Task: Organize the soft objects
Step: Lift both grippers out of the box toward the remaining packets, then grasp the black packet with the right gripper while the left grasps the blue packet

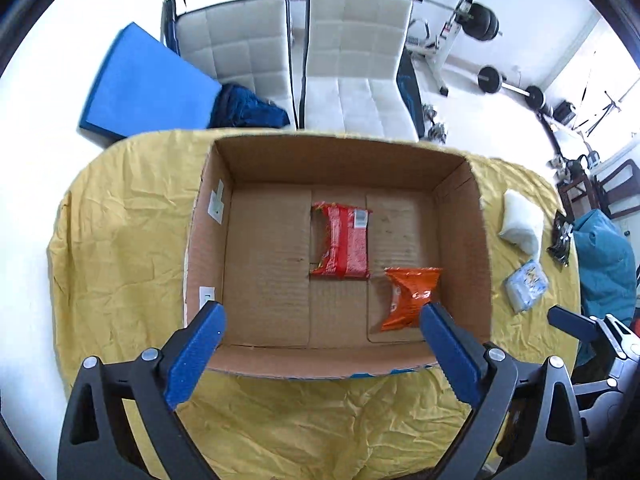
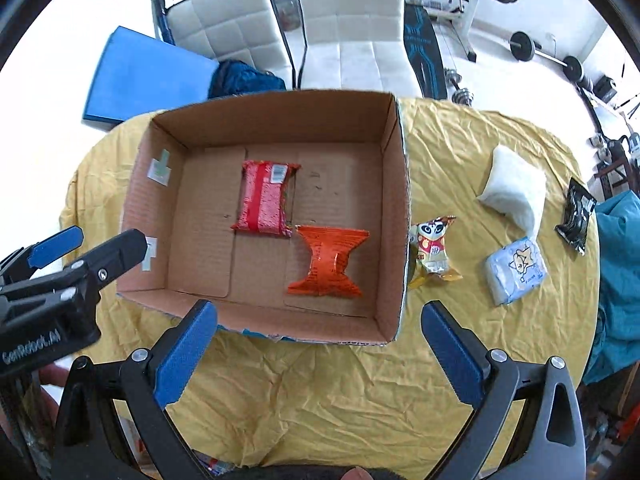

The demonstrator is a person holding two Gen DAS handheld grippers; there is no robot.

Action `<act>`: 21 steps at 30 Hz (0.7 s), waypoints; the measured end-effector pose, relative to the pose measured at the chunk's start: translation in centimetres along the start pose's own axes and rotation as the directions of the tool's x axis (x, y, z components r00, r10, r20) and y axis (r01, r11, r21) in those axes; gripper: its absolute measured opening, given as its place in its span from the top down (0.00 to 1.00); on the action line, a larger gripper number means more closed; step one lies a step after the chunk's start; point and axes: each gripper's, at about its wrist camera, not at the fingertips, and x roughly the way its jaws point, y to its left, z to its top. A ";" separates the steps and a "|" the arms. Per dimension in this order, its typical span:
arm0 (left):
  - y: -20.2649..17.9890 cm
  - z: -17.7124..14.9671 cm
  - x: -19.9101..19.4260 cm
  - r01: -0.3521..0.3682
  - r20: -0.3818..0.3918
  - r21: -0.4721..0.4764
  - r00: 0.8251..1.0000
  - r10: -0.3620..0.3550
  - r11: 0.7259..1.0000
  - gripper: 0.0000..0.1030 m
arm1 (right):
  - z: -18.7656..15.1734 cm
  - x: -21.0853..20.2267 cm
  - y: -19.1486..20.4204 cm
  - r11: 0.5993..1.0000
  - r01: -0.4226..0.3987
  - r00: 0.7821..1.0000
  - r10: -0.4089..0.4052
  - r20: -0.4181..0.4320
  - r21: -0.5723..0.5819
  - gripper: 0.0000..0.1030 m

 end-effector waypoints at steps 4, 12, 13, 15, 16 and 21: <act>-1.0 -0.6 -2.0 -0.009 0.055 0.002 0.998 0.008 1.000 0.03 | -0.3 -1.7 -0.7 0.999 -0.040 0.999 0.039 0.027 0.018 0.00; -6.1 -0.2 -2.7 -0.044 0.110 0.077 0.993 0.035 0.996 0.03 | -1.3 -3.4 -8.6 0.992 -0.074 0.996 0.068 0.058 0.107 0.00; -7.1 -0.2 -2.5 -0.054 0.115 0.094 0.992 0.043 0.994 0.03 | -1.4 -3.3 -10.3 0.987 -0.079 0.996 0.072 0.056 0.143 0.00; -9.6 0.1 -1.7 -0.080 0.111 0.131 0.992 0.066 0.988 0.03 | -1.7 -2.6 -14.9 0.969 -0.066 0.998 0.061 0.032 0.239 0.00; -10.6 0.3 -1.3 -0.078 0.103 0.143 0.993 0.064 0.987 0.03 | -1.9 -2.2 -17.4 0.955 -0.055 0.998 0.050 0.024 0.292 0.00; -17.5 1.9 1.4 0.001 0.031 0.206 0.999 -0.008 0.978 0.03 | -3.2 -0.5 -27.3 0.897 -0.012 0.999 0.029 -0.032 0.441 0.00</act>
